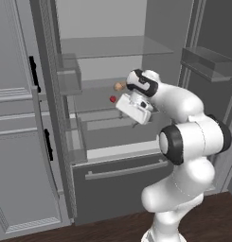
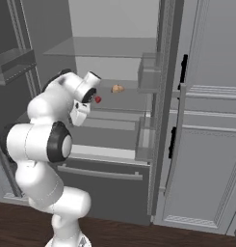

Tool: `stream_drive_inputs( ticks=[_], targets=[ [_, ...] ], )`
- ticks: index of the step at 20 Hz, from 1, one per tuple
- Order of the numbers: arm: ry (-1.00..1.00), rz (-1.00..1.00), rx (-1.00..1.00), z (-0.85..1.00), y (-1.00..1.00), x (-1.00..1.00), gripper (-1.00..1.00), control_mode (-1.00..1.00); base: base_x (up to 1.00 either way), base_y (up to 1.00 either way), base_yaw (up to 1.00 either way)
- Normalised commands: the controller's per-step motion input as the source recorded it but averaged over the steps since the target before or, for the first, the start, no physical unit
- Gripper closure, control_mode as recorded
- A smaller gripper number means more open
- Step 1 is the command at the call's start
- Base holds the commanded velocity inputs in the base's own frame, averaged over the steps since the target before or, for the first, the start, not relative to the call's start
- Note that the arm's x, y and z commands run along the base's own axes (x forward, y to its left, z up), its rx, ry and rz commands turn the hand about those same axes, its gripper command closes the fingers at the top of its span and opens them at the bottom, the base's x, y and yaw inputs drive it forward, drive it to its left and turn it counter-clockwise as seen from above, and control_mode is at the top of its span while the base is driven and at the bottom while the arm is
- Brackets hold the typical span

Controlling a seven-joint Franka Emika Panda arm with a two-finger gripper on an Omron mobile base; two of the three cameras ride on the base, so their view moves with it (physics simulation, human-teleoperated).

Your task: Take the strawberry from the fridge and place it on top of the pancake, located on the dining counter.

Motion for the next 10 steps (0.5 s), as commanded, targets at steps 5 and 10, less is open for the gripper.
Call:
stream_drive_inputs(
  ticks=[5, 10],
  targets=[
    [-0.27, 0.42, -0.48, 0.0, -0.04, -0.72, -1.0, -1.0, 0.0, 0.0, 0.0],
    [-0.47, 0.37, -0.32, -0.02, -0.45, -0.71, -1.0, -1.0, 0.0, 0.0, 0.0]
  ],
)
